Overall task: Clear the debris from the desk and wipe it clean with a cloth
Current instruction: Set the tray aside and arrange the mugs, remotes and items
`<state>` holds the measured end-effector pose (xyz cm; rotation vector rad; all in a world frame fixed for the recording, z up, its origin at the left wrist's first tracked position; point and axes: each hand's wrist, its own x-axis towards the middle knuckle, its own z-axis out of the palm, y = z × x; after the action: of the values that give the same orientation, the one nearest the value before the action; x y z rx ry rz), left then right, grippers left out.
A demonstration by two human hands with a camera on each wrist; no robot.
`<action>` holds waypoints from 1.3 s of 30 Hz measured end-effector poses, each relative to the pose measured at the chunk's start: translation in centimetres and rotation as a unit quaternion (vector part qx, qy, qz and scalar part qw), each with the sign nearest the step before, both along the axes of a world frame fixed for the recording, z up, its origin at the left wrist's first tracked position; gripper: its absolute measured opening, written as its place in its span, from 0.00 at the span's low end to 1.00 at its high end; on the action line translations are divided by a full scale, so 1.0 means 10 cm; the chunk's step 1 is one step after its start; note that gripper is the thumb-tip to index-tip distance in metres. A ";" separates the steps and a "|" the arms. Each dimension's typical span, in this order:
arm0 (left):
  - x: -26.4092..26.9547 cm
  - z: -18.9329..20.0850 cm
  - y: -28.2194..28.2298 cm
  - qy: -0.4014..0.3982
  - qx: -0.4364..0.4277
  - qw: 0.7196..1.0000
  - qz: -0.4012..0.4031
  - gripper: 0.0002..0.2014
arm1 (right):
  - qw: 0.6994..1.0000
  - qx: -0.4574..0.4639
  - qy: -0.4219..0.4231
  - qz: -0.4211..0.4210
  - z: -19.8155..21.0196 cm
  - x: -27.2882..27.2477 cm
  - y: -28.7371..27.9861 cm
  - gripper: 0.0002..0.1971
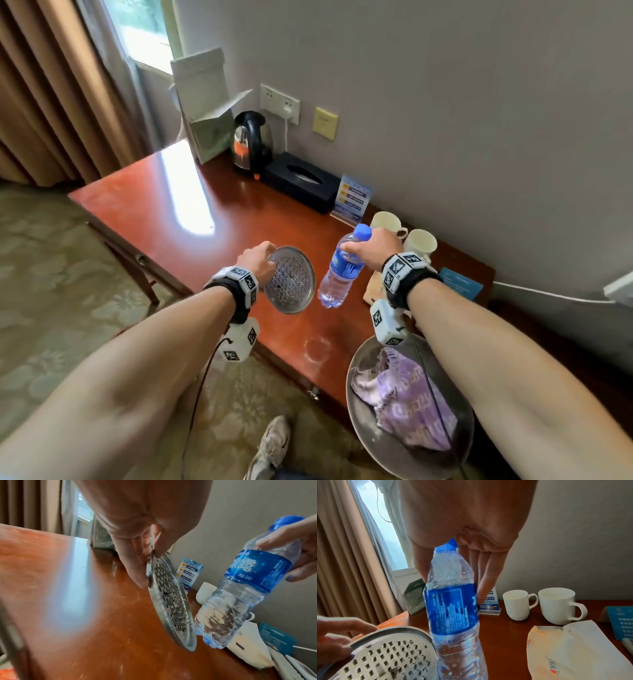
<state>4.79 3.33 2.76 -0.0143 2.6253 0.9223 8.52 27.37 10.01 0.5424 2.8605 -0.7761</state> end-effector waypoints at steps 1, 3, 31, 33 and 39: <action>-0.11 -0.03 0.03 -0.002 -0.004 1.000 -0.007 0.19 | 1.000 0.003 0.003 -0.006 -0.02 -0.08 0.02 0.20; -0.32 -0.07 0.08 -0.006 -0.016 1.000 -0.020 0.20 | 1.000 0.003 0.004 -0.015 -0.06 -0.23 0.06 0.20; -2.16 -0.38 -0.05 -0.020 -0.036 0.989 -0.145 0.17 | 0.967 -0.089 0.078 -0.228 -0.52 -1.24 -0.16 0.17; -2.25 -0.41 -0.05 -0.027 -0.039 0.987 -0.156 0.16 | 0.958 -0.102 0.098 -0.250 -0.58 -1.27 -0.15 0.17; -2.41 -0.51 0.03 -0.038 -0.043 0.982 -0.180 0.16 | 0.930 -0.146 0.145 -0.304 -0.62 -1.28 -0.17 0.19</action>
<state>-19.35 3.60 -2.32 0.3833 2.4796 0.6696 -4.24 25.64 3.79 1.4016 2.7388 -1.4518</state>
